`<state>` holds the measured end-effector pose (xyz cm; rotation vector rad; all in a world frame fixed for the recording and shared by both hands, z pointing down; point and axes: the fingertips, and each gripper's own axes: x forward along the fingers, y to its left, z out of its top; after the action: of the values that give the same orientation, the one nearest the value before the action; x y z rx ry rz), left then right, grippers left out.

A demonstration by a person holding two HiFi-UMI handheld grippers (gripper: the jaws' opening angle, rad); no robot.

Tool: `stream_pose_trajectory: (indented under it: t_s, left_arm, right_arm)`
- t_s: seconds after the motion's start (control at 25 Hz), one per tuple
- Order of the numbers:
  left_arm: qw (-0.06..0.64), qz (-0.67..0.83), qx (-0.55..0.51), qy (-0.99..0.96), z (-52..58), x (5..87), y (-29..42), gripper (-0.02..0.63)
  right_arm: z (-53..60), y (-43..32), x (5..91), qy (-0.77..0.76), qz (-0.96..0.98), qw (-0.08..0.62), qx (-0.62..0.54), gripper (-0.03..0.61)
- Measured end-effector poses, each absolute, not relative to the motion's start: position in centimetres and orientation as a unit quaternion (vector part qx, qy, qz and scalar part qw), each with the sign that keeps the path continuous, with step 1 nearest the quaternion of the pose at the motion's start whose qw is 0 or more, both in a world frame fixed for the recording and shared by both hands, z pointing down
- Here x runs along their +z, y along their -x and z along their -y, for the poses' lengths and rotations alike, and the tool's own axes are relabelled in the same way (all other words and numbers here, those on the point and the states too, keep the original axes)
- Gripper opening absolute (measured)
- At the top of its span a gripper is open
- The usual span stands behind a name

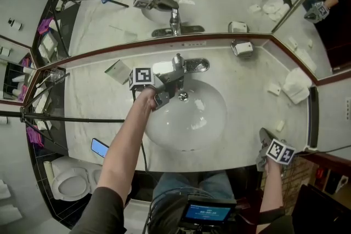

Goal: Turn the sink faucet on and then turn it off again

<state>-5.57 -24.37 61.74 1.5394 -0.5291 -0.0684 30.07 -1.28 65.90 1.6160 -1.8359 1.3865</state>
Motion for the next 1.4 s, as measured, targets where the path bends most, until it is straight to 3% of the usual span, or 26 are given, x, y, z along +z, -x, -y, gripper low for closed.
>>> stream_pose_trajectory:
  t_s: [1.4]
  left_arm:
    - [0.745,0.243,-0.046,-0.619,27.4,60.3,6.5,0.101]
  right_arm:
    - [3.1,-30.3,66.5,-0.565,0.64,0.18,0.489,0.006]
